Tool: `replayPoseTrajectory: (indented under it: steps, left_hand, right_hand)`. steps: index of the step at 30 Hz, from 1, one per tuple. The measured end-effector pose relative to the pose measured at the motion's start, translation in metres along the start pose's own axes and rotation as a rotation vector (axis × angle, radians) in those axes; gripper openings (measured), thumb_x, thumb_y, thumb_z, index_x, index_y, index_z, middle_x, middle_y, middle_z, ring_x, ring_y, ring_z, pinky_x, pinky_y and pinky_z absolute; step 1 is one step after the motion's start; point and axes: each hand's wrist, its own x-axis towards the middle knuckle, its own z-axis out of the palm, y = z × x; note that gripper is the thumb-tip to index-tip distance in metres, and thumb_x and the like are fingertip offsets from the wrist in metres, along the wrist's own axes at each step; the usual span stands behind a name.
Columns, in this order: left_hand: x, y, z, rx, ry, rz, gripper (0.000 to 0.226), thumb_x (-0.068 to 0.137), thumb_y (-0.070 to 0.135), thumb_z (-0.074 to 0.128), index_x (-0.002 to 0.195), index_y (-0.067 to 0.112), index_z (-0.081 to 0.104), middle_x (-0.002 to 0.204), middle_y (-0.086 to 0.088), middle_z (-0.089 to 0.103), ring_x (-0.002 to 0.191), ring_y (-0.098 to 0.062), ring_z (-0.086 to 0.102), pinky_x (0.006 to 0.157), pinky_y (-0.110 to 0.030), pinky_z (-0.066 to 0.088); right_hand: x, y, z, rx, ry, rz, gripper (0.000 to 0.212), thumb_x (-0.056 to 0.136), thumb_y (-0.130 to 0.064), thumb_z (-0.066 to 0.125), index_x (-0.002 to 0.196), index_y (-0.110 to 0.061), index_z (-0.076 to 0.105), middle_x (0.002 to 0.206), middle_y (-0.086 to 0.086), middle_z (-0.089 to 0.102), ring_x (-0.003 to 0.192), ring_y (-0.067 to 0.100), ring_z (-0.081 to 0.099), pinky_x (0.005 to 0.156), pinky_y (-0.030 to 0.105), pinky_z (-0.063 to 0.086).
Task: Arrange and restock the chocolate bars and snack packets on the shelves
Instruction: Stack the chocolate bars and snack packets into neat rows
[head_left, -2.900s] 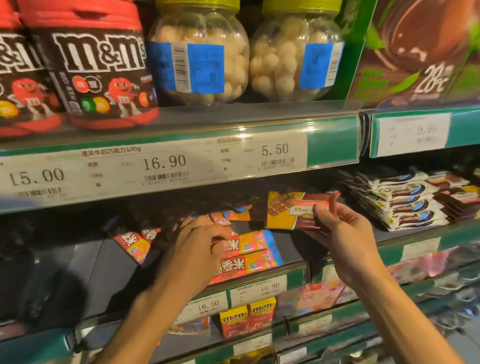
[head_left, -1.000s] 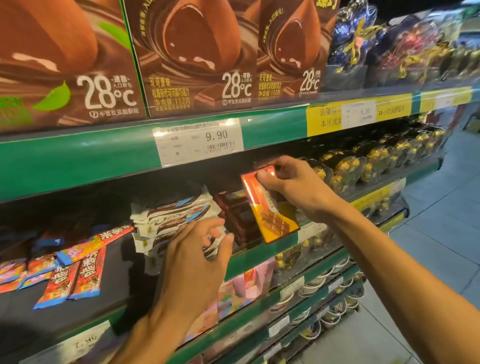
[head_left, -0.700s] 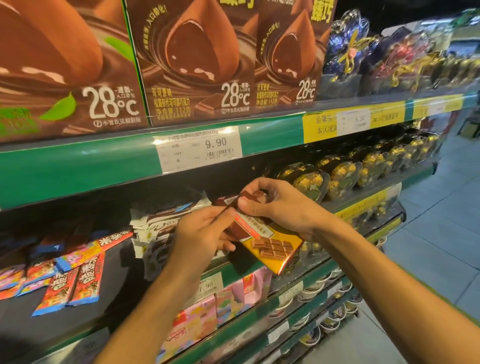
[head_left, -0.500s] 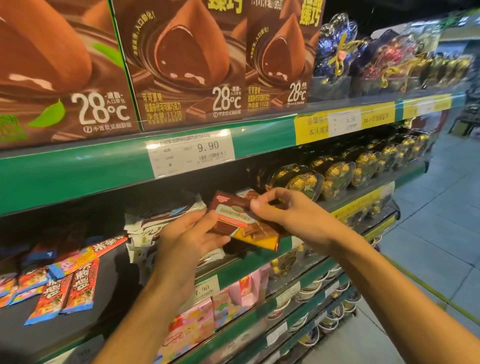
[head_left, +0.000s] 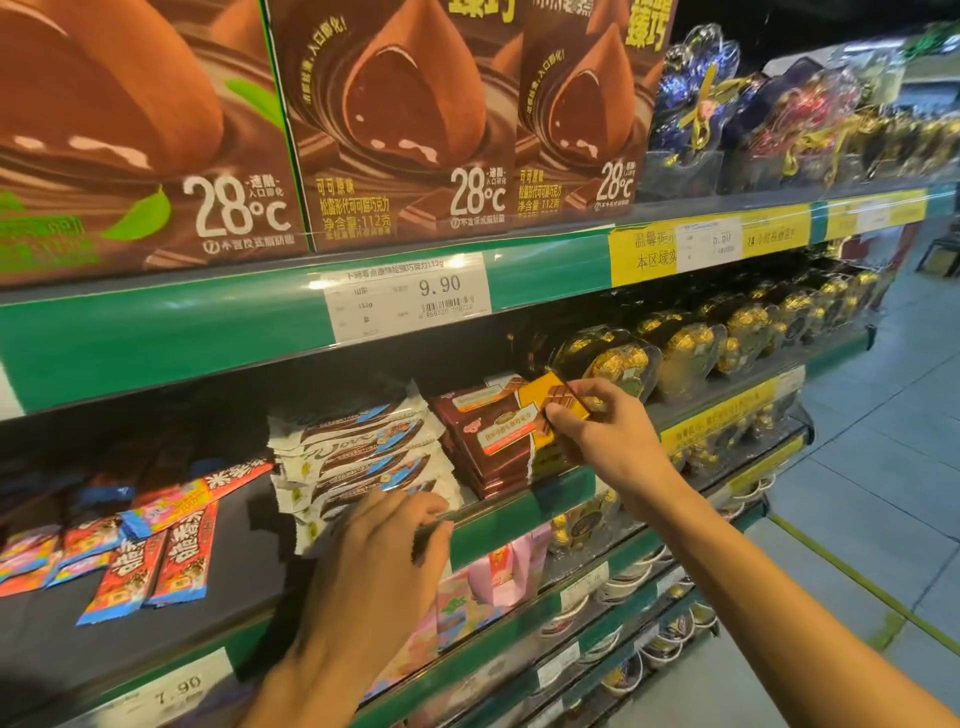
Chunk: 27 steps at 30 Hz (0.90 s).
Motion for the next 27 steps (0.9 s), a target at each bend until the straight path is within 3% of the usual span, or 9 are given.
replayPoseTrajectory:
  steps: [4, 8, 13, 17, 19, 21, 23, 25, 27]
  left_hand:
    - [-0.002, -0.008, 0.008, 0.244, -0.019, 0.181, 0.035, 0.061, 0.031, 0.09, 0.091, 0.028, 0.073, 0.083, 0.016, 0.069, 0.075, -0.003, 0.065, 0.067, -0.019, 0.053]
    - [-0.003, -0.018, 0.012, 0.336, -0.056, 0.178, 0.048, 0.053, 0.025, 0.094, 0.097, 0.022, 0.074, 0.087, 0.008, 0.071, 0.079, -0.01, 0.068, 0.066, -0.025, 0.057]
    - [-0.004, -0.022, 0.013, 0.347, -0.063, 0.187, 0.057, 0.05, 0.025, 0.096, 0.102, 0.02, 0.074, 0.09, 0.005, 0.072, 0.083, -0.013, 0.068, 0.067, -0.027, 0.058]
    - [-0.006, -0.026, 0.014, 0.324, -0.067, 0.183, 0.057, 0.054, 0.023, 0.095, 0.106, 0.021, 0.074, 0.093, 0.006, 0.072, 0.085, -0.014, 0.068, 0.068, -0.028, 0.058]
    - [-0.006, -0.026, 0.014, 0.313, -0.072, 0.178, 0.057, 0.055, 0.022, 0.094, 0.108, 0.021, 0.073, 0.095, 0.006, 0.072, 0.087, -0.014, 0.068, 0.069, -0.029, 0.058]
    - [-0.007, -0.026, 0.014, 0.316, -0.068, 0.177, 0.058, 0.055, 0.023, 0.094, 0.109, 0.021, 0.073, 0.097, 0.005, 0.072, 0.089, -0.015, 0.068, 0.07, -0.03, 0.059]
    - [-0.007, -0.026, 0.014, 0.302, -0.045, 0.176, 0.054, 0.058, 0.021, 0.093, 0.109, 0.021, 0.073, 0.097, 0.006, 0.071, 0.089, -0.014, 0.068, 0.071, -0.03, 0.059]
    - [-0.007, -0.025, 0.014, 0.275, -0.014, 0.176, 0.047, 0.064, 0.016, 0.089, 0.108, 0.022, 0.073, 0.096, 0.007, 0.071, 0.088, -0.013, 0.067, 0.07, -0.029, 0.058]
    - [-0.007, -0.024, 0.013, 0.27, 0.007, 0.18, 0.044, 0.067, 0.015, 0.087, 0.107, 0.022, 0.073, 0.094, 0.008, 0.07, 0.087, -0.012, 0.066, 0.069, -0.027, 0.057]
  right_hand:
    - [0.004, 0.017, 0.004, -0.238, 0.086, -0.121, 0.03, 0.09, -0.036, 0.069, 0.117, -0.032, 0.056, 0.096, -0.006, 0.071, 0.083, 0.011, 0.07, 0.072, 0.037, 0.062]
    - [-0.002, 0.026, 0.004, -0.54, 0.153, -0.294, 0.021, 0.095, -0.045, 0.059, 0.113, -0.034, 0.062, 0.084, -0.013, 0.067, 0.075, 0.006, 0.067, 0.061, 0.032, 0.06]
    - [-0.002, 0.032, 0.005, -0.94, 0.244, -0.435, 0.037, 0.097, -0.06, 0.044, 0.107, -0.033, 0.066, 0.068, -0.005, 0.069, 0.061, 0.019, 0.066, 0.049, 0.037, 0.054]
    - [-0.007, 0.029, 0.005, -1.054, 0.335, -0.621, 0.035, 0.099, -0.052, 0.048, 0.096, -0.025, 0.07, 0.08, -0.001, 0.065, 0.068, 0.019, 0.063, 0.05, 0.03, 0.052]
    - [-0.016, 0.03, 0.01, -1.004, 0.262, -0.775, 0.031, 0.099, -0.044, 0.053, 0.102, -0.019, 0.071, 0.095, 0.002, 0.063, 0.084, 0.017, 0.059, 0.063, 0.031, 0.053]
    - [-0.023, 0.034, 0.016, -1.022, 0.085, -0.835, 0.037, 0.101, -0.045, 0.048, 0.119, -0.019, 0.068, 0.118, 0.003, 0.062, 0.108, 0.019, 0.057, 0.089, 0.032, 0.051]
    - [-0.026, 0.04, 0.019, -1.069, -0.02, -0.809, 0.046, 0.102, -0.051, 0.042, 0.134, -0.022, 0.059, 0.136, 0.003, 0.057, 0.128, 0.019, 0.05, 0.11, 0.031, 0.036]
    - [-0.024, 0.042, 0.018, -1.096, -0.059, -0.758, 0.052, 0.102, -0.056, 0.037, 0.142, -0.026, 0.052, 0.146, 0.002, 0.051, 0.138, 0.017, 0.042, 0.117, 0.028, 0.02]
    - [-0.02, 0.042, 0.015, -1.102, -0.095, -0.729, 0.057, 0.102, -0.06, 0.033, 0.146, -0.028, 0.046, 0.151, 0.0, 0.046, 0.143, 0.013, 0.035, 0.122, 0.028, 0.013]
